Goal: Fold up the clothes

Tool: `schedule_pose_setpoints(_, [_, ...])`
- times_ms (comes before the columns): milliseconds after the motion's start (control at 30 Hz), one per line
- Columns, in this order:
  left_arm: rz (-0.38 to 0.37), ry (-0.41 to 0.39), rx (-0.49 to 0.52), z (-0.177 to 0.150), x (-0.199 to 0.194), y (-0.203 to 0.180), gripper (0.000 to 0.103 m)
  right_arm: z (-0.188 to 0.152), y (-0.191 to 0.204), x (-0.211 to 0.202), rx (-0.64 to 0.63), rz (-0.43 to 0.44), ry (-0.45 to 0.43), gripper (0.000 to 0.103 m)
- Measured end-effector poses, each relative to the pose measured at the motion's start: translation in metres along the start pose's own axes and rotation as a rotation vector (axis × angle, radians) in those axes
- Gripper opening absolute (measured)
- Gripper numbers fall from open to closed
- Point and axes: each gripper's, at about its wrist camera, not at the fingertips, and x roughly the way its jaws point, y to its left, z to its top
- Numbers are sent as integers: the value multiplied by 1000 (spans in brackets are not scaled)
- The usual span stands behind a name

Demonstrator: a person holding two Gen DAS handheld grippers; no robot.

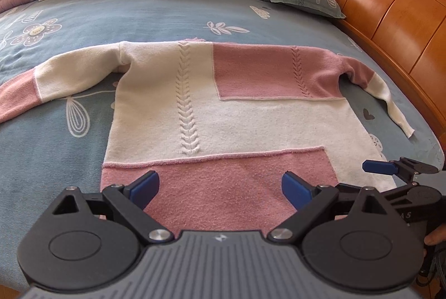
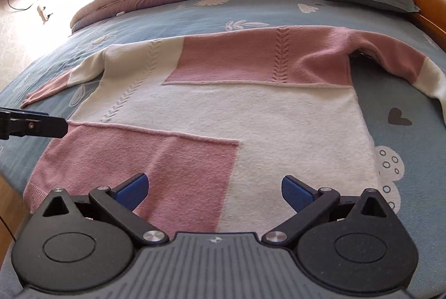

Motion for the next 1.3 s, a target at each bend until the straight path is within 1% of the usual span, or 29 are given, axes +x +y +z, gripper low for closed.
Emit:
schedule_pose_setpoints(100, [-3, 61, -6, -8, 18, 1, 95, -14, -30, 0, 90, -26, 16, 103])
schedule_pose_setpoints(133, [1, 89, -20, -12, 24, 5, 95, -20, -37, -2, 104, -27, 11, 103])
schedule_pose_setpoints(200, [7, 119, -49, -19, 31, 14, 95, -28, -48, -11, 117, -11, -1, 103])
schedule_pose_setpoints(300, [-24, 104, -51, -16, 24, 18, 95, -20, -56, -18, 128, -6, -8, 103])
schedule_pose_setpoints(400, [-30, 67, -45, -4, 22, 19, 95, 6, -60, -18, 104, 5, -71, 103])
schedule_pose_setpoints(533, [-54, 88, -98, 3, 38, 28, 95, 60, -56, 6, 43, 71, -151, 103])
schedule_pose_setpoints(567, [-60, 90, -107, 3, 41, 30, 97, 74, -55, 15, 27, 94, -173, 103])
schedule_pose_setpoints(600, [-75, 84, -107, 2, 40, 31, 101, 85, -55, 25, 26, 111, -180, 103])
schedule_pose_setpoints(667, [-90, 81, -105, 1, 40, 32, 101, 109, -57, 56, 37, 142, -178, 103])
schedule_pose_setpoints(767, [-108, 77, -118, 0, 40, 36, 101, 125, -60, 99, 36, 145, -133, 103])
schedule_pose_setpoints(800, [-113, 76, -124, 0, 40, 37, 101, 125, -63, 110, 28, 117, -113, 103])
schedule_pose_setpoints(900, [-131, 72, -141, 1, 40, 41, 102, 118, -82, 128, 25, -8, -61, 103])
schedule_pose_setpoints(1000, [-145, 65, -145, 0, 40, 43, 102, 111, -97, 114, 42, -9, -73, 103])
schedule_pose_setpoints(1100, [-141, 59, -127, 0, 41, 41, 102, 105, -111, 100, 58, -14, -83, 103])
schedule_pose_setpoints(1133, [-139, 57, -123, 0, 41, 40, 102, 106, -106, 95, 59, -31, -82, 103])
schedule_pose_setpoints(1167, [-138, 55, -123, 0, 41, 40, 102, 106, -99, 90, 57, -21, -84, 103])
schedule_pose_setpoints(1233, [-139, 52, -125, -1, 41, 40, 102, 103, -88, 86, 42, 48, -81, 103])
schedule_pose_setpoints(1300, [-150, 47, -133, -2, 40, 43, 102, 97, -81, 90, 29, 47, -44, 103])
